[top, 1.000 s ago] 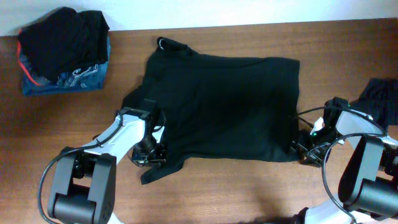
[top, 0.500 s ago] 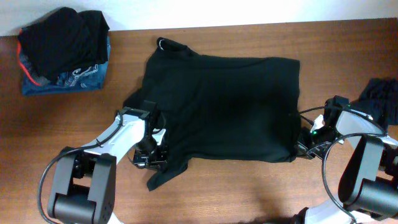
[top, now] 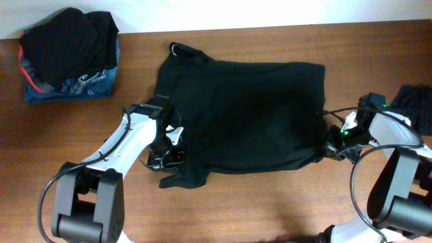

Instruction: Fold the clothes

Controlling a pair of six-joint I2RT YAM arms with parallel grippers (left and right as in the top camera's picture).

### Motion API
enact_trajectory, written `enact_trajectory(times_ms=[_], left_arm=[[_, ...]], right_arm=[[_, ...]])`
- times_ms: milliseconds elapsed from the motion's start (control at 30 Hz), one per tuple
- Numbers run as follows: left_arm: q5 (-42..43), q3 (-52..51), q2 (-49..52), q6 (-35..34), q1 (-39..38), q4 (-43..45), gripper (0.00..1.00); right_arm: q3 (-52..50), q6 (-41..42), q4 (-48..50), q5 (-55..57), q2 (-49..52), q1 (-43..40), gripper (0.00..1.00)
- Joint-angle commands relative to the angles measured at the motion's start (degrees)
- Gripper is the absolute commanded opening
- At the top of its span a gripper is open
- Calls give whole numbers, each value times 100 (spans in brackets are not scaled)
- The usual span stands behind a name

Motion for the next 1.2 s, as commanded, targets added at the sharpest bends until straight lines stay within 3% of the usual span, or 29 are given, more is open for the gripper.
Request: enact_trajectory(times_ms=[0, 300, 1167], left_arm=[[-262, 151, -142, 81, 28, 70, 1], [-584, 863, -142, 118, 177, 446, 1], [-1058, 881, -122, 118, 544, 1886, 2]], right_arm=[[225, 24, 74, -149, -50, 24, 4], [310, 31, 579, -367, -50, 24, 4], [304, 468, 1755, -448, -48, 31, 4]])
